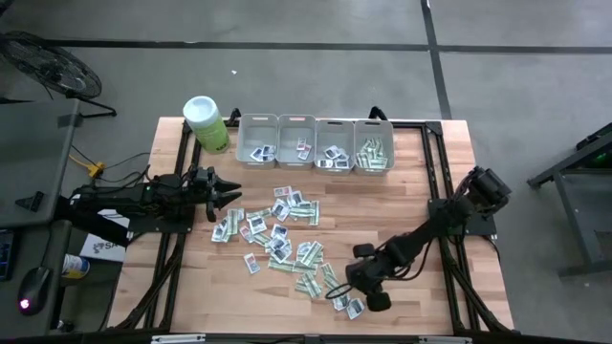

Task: Pick & Place First Aid Supplies
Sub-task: Put the towelette pack into the middle right gray bin

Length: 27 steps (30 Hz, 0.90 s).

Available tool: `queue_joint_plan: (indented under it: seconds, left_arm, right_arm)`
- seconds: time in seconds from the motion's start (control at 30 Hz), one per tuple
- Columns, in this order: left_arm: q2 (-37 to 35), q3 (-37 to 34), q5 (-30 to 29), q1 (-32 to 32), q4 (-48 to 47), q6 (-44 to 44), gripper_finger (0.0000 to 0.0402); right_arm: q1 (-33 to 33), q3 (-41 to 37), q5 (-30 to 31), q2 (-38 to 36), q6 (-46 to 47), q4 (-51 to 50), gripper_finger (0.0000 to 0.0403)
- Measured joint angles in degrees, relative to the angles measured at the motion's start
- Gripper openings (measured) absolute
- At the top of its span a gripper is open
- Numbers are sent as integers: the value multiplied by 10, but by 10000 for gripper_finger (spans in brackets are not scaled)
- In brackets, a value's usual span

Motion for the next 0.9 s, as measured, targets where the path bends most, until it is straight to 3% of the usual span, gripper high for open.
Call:
queue_joint_plan:
  seconds: [0.37,0.9]
  left_arm:
    - [0,0,0,0,0,0,150]
    - [0,0,0,0,0,0,150]
  right_arm:
    - [14,100,4,72,-60,-46,119]
    - [26,102,-13,99,-20,-50,119]
